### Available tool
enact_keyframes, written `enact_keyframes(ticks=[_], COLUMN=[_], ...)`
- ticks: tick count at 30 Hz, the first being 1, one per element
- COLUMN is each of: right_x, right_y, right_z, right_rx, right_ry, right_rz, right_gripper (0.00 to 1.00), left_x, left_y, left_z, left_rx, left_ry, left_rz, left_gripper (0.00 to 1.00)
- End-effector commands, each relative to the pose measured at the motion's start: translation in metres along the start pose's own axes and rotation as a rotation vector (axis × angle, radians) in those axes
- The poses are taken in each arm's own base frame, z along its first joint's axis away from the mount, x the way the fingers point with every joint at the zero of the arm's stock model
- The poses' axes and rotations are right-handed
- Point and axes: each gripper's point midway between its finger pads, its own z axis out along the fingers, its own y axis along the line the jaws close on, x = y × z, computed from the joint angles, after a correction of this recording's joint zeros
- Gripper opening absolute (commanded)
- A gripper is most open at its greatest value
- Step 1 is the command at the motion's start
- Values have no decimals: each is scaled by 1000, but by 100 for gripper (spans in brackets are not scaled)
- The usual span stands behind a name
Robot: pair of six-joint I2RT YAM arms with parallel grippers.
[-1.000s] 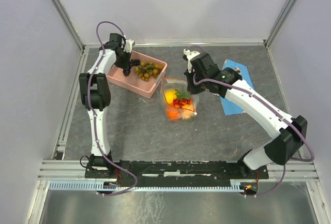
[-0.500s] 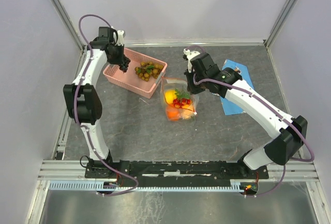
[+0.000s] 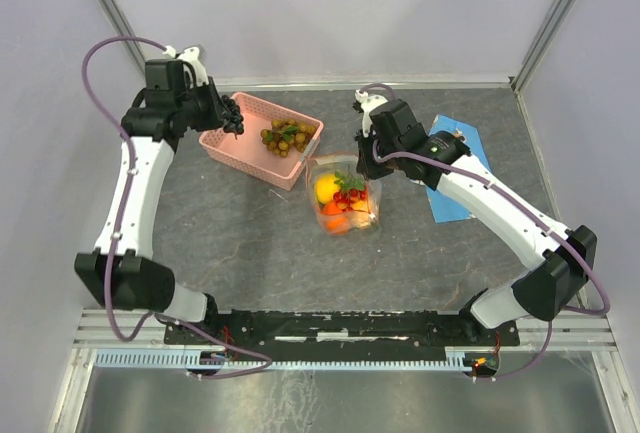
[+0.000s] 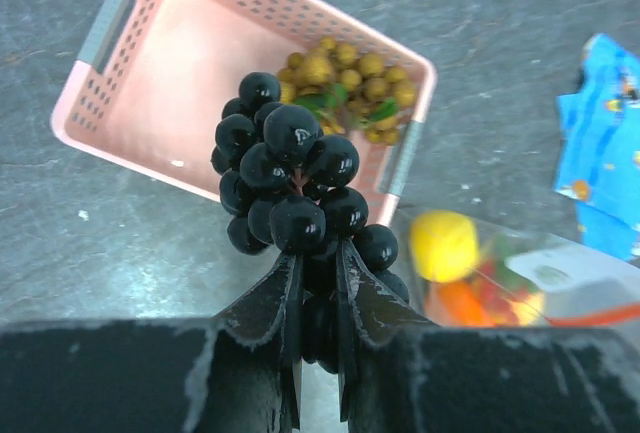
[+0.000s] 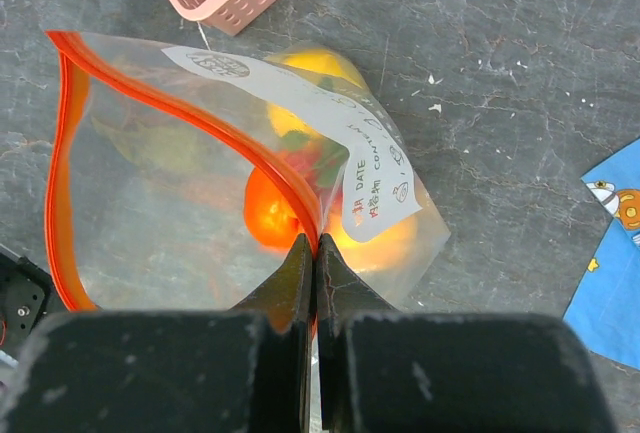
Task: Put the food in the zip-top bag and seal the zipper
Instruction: Pick up the fake fruit from the bin, then place the fake fruit in the zipper food storage bag.
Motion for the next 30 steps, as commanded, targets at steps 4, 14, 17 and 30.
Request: enact_keyframes(ticks=[4, 14, 17, 30], right_x=[-36, -31, -30, -28], right_y=[22, 29, 31, 35], right_z=[-18, -10, -9, -4], right_rx=[-85, -99, -102, -108], right_ry=[-135, -127, -127, -124], right_rz=[18, 24, 28, 36], right_gripper=[2, 2, 2, 2], left_x=[-10, 30, 41, 112], left_y=[-68, -154, -179, -233], left_z=[-77, -143, -157, -132], left_rx=[279, 630, 733, 831], left_ry=[-111, -36, -1, 217], left_rz=[-123, -176, -175, -172], left_gripper=[3, 3, 3, 3])
